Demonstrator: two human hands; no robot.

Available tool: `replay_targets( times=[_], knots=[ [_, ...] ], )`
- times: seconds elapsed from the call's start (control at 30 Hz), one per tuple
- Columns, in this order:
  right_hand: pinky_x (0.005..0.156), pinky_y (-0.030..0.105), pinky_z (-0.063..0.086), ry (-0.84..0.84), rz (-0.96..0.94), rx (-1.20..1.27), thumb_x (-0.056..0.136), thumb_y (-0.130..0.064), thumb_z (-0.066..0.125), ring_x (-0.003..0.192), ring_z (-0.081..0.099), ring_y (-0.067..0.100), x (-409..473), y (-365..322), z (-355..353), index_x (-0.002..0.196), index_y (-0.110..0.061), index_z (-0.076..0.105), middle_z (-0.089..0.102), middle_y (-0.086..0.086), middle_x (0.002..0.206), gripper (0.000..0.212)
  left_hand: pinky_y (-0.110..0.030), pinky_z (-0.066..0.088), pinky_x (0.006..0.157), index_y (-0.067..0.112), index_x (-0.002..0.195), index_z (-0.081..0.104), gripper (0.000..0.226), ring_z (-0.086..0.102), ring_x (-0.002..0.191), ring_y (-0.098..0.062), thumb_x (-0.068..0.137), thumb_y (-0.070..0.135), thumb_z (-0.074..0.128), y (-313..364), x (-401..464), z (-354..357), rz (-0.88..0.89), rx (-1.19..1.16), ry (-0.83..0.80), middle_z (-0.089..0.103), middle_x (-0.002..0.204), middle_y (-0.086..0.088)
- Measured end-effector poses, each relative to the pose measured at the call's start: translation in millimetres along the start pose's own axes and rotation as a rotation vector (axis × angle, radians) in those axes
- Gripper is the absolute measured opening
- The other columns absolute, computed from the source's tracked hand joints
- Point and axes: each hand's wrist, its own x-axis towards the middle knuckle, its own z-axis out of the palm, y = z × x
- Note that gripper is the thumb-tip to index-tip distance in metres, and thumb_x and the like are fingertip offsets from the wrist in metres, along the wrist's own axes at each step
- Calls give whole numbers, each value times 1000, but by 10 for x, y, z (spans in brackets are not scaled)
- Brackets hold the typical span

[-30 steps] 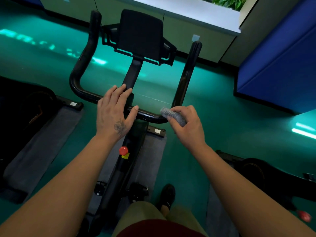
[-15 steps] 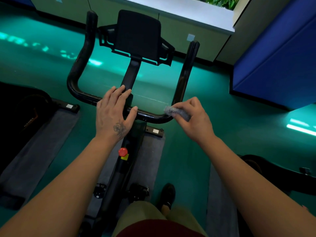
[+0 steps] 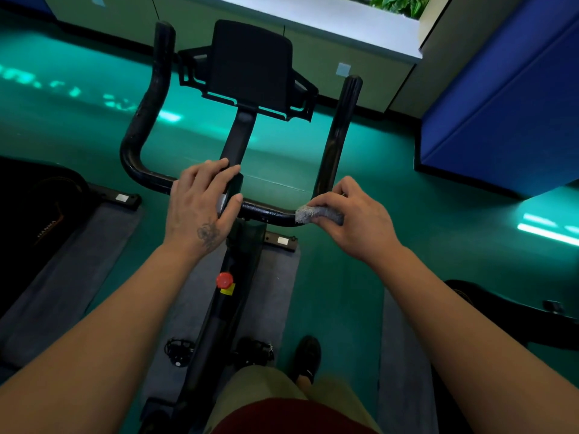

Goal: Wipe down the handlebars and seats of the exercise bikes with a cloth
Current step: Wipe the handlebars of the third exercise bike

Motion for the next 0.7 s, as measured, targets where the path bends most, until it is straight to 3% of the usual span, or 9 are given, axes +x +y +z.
replay_targets(
  times=[0.3, 0.53, 0.7],
  knots=[
    [56, 33, 48, 38, -52, 4, 91, -44, 76, 77, 59, 20, 50, -488, 275, 109, -30, 74, 51, -5, 100, 24, -48, 39, 107, 24, 152, 54, 48, 43, 139, -28, 106, 39, 48, -48, -21, 0, 26, -38, -8, 49, 156, 2],
    [58, 33, 51, -6, -30, -47, 89, -55, 76, 82, 63, 18, 34, -294, 94, 111, -40, 74, 53, -9, 101, 27, -49, 39, 108, 23, 153, 52, 49, 42, 141, -29, 108, 40, 46, -77, -21, 12, 50, -23, -22, 48, 158, 1],
    [59, 35, 52, -16, -14, -67, 88, -48, 78, 82, 64, 21, 6, -279, 70, 111, -37, 75, 54, -7, 101, 26, -49, 37, 110, 23, 153, 53, 49, 42, 142, -29, 108, 39, 45, -77, -20, 18, 41, -30, -23, 48, 159, 1]
  ],
)
